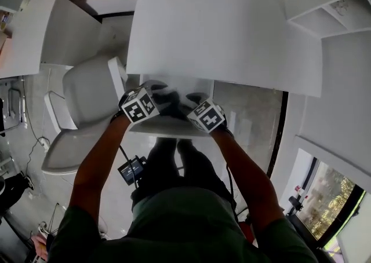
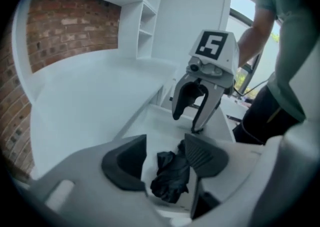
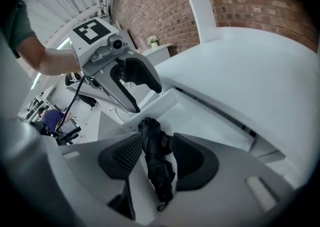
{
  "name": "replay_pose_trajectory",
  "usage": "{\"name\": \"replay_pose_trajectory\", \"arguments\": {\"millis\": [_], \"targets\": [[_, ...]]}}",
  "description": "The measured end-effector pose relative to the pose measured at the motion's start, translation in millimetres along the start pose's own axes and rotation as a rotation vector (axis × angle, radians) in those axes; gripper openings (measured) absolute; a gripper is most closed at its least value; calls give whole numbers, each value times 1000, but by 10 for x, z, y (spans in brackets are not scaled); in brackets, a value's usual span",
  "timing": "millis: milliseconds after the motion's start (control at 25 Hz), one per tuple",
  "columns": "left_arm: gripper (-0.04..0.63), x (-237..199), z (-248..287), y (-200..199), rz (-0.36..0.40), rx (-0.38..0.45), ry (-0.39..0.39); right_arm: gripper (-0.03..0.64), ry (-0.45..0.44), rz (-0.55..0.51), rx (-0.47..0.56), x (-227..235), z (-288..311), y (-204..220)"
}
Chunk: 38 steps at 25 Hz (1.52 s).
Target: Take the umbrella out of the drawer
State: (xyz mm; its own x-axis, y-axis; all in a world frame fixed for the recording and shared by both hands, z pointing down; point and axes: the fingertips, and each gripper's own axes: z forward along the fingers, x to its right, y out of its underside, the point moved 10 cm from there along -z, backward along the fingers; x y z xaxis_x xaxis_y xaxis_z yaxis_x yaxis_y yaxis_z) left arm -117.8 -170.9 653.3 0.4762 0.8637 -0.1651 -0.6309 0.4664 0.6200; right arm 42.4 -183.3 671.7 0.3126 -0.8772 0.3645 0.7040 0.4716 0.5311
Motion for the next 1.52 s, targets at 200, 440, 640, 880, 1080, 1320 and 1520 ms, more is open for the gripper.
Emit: {"name": "replay_pose_trajectory", "arguments": {"millis": [200,440,640,880,1080,1320,1520], "targets": [[284,-16,420,306,32,-110,73,253,-34,28,-136,100,460,400],[351,38,870,666,86,-259,161,305,-70,8,-284,135,843,663],[400,94,1167,939,119,-357,209,330,-86,-51,-386,146,1131,803],[422,128,1404,1130,136,-418,234,331,-104,-110,-485,155,1408,942],[411,100,1535,1158,178,-447,186,322,-82,-162,-526,180,1559,964],[373,98,1557,1201,194,-436,158,252,-83,-157,-549,165,1620,962],[324,101,1459,1128,189,-422,155,233,-48,-149,-533,141,1511,907]]}}
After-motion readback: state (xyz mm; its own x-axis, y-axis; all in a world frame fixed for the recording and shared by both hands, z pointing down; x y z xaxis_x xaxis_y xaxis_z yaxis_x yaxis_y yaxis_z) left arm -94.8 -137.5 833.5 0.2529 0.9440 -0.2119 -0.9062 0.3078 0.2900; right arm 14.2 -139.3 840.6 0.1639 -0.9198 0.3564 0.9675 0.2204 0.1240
